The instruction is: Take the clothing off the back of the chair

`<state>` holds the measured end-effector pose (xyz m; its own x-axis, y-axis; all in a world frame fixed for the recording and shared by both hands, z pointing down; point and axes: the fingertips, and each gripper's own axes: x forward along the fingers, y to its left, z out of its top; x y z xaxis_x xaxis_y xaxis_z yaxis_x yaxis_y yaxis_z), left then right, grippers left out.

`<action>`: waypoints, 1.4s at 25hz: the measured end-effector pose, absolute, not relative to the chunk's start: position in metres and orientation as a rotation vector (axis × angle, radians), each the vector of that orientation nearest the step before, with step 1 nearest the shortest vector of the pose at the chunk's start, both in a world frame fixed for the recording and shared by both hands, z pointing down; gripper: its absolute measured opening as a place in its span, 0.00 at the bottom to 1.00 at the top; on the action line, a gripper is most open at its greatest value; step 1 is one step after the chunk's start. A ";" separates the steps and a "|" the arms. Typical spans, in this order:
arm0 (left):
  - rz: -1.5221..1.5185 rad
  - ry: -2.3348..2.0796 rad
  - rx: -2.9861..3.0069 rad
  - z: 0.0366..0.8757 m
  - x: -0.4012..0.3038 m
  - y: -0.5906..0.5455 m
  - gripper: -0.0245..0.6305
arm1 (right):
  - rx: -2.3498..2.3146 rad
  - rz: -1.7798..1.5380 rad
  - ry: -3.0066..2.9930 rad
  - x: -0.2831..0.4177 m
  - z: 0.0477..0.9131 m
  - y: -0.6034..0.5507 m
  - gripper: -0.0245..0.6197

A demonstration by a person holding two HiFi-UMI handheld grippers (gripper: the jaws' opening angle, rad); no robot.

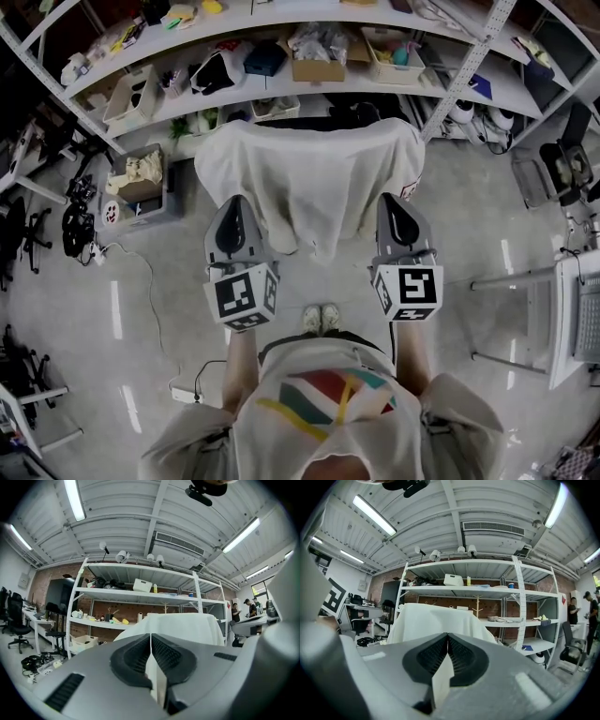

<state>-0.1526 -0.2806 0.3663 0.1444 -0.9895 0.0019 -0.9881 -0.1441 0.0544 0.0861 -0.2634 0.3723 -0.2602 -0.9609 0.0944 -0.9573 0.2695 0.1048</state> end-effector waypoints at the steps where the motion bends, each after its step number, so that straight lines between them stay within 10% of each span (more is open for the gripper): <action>1: -0.057 -2.026 2.348 0.365 -0.151 -0.282 0.07 | 1.820 -0.040 -2.386 0.088 0.373 -0.264 0.05; 14: -0.051 -2.109 2.407 0.346 -0.156 -0.308 0.07 | 1.897 -0.107 -2.346 0.119 0.354 -0.281 0.09; 20: 0.037 -2.031 2.470 0.355 -0.182 -0.346 0.39 | 1.922 -0.142 -2.253 0.151 0.349 -0.311 0.29; 35: 0.333 -1.877 2.495 0.396 -0.212 -0.402 0.47 | 1.727 0.011 -2.197 0.170 0.398 -0.368 0.44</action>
